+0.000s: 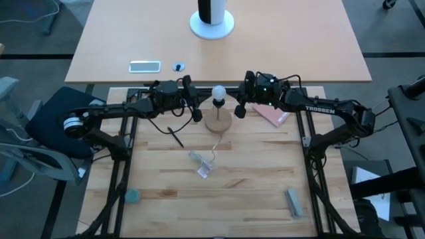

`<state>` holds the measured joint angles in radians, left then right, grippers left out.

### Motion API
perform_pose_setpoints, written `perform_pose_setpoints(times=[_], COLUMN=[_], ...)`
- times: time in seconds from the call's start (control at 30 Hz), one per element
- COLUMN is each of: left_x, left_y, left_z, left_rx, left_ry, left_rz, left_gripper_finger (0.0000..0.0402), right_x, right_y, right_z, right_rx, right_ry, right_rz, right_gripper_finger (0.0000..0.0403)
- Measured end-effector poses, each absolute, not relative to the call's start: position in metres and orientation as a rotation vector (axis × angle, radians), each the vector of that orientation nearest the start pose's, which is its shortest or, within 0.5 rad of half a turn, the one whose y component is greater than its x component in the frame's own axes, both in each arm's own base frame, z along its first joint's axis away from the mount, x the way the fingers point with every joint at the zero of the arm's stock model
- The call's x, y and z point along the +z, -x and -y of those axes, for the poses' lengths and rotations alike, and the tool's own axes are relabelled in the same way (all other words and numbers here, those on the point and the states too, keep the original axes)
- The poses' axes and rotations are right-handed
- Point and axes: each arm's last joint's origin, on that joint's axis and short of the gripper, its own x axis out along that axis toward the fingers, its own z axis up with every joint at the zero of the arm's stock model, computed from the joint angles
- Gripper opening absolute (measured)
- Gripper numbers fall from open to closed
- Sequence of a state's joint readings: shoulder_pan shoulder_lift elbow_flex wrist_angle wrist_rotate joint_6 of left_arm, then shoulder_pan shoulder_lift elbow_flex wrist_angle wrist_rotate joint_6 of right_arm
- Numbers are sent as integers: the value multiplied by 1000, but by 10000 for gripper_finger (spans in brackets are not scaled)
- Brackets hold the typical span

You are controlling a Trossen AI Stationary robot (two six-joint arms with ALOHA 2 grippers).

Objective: Screw lightbulb
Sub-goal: Insert the lightbulb into the la, then remove the lightbulb from the lamp

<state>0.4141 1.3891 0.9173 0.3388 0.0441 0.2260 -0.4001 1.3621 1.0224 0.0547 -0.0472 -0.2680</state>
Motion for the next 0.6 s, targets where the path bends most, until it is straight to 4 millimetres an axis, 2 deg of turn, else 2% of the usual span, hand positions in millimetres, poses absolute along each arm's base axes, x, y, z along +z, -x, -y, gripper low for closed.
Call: perform_pose_setpoints(times=[0.37, 0.6], left_x=[292, 301], left_y=[-286, -279], left_z=[-126, -124], left_rx=[399, 430], left_ry=[-190, -263], left_rz=[-190, -191], left_gripper_finger=[0, 0], right_x=[307, 308], right_y=[-287, -280], right_z=[114, 111], right_rx=[-253, -265], right_ry=[181, 152], right_rz=[-340, -376], right_gripper_finger=[7, 7])
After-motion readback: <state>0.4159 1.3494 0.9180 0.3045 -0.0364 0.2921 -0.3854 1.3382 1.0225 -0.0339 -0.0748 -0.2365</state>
